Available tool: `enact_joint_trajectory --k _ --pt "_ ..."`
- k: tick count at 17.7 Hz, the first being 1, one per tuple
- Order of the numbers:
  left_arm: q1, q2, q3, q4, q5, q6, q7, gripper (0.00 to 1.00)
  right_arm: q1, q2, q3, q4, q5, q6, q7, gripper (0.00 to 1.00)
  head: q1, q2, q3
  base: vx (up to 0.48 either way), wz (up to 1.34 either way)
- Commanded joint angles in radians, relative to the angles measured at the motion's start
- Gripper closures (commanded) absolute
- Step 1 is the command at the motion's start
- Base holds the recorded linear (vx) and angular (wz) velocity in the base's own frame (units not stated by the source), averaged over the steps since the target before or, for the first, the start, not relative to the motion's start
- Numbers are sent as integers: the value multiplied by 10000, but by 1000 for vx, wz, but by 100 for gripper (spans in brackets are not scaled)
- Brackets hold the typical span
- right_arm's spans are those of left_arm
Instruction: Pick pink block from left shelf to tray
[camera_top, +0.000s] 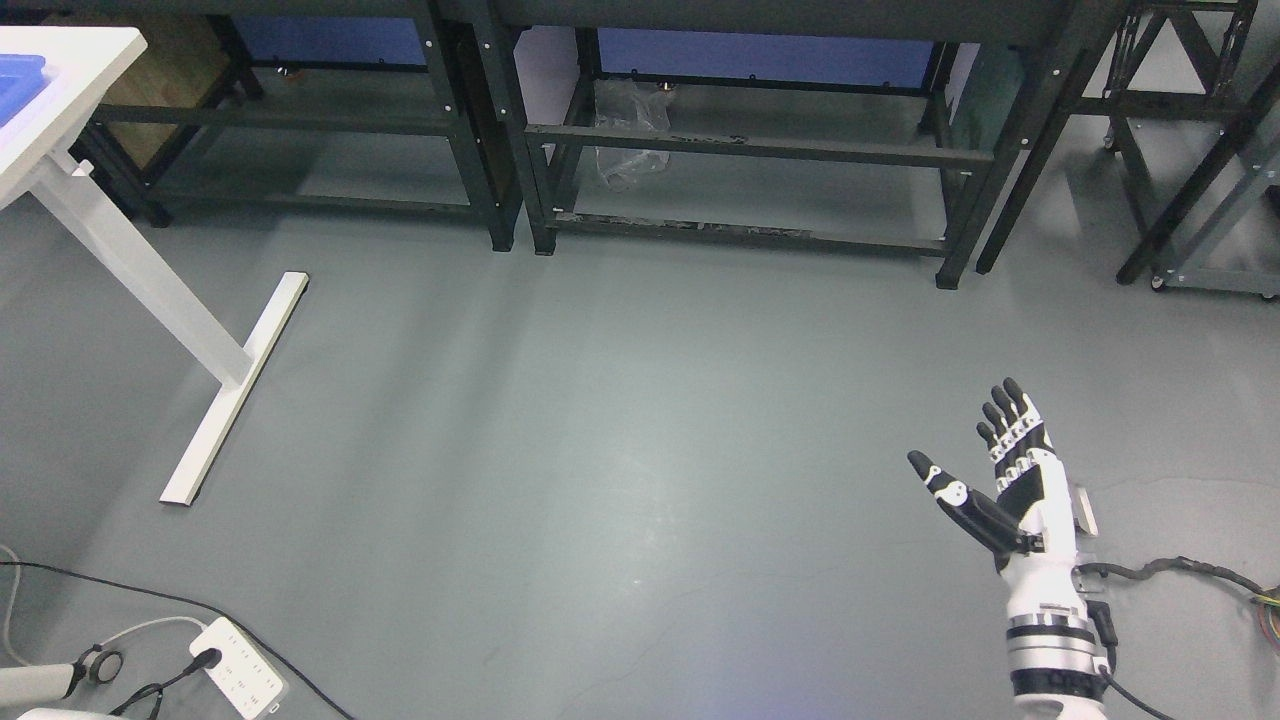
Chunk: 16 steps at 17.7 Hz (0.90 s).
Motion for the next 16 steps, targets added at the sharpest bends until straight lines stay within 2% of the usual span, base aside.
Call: enact_joint_trajectory --k 1,5,7,8,9,13,16 --pt "92 175 0 0 -15 -7 8 0 -89 -174 -12 13 -570 18 36 0 0 0 0 0 0" --pt "92 175 0 0 -15 -7 8 0 -242 -174 203 152 -284 154 174 0 0 0 0 0 0" --pt "92 175 0 0 -15 -7 8 0 -335 -174 188 167 132 996 250 0 0 0 0 0 0" --pt "92 175 0 0 -15 -7 8 0 -335 -174 188 152 300 681 296 0 0 0 0 0 0" --pt "92 175 0 0 -15 -7 8 0 -350 -182 112 106 1304 252 251 1 0 0 0 0 0" --pt "92 175 0 0 -15 -7 8 0 -519 -826 -42 60 6427 309 51 2 0 0 0 6 0" --pt "92 175 0 0 -15 -7 8 0 -595 -1028 -42 60 6867 309 82 2 0 0 0 15 0"
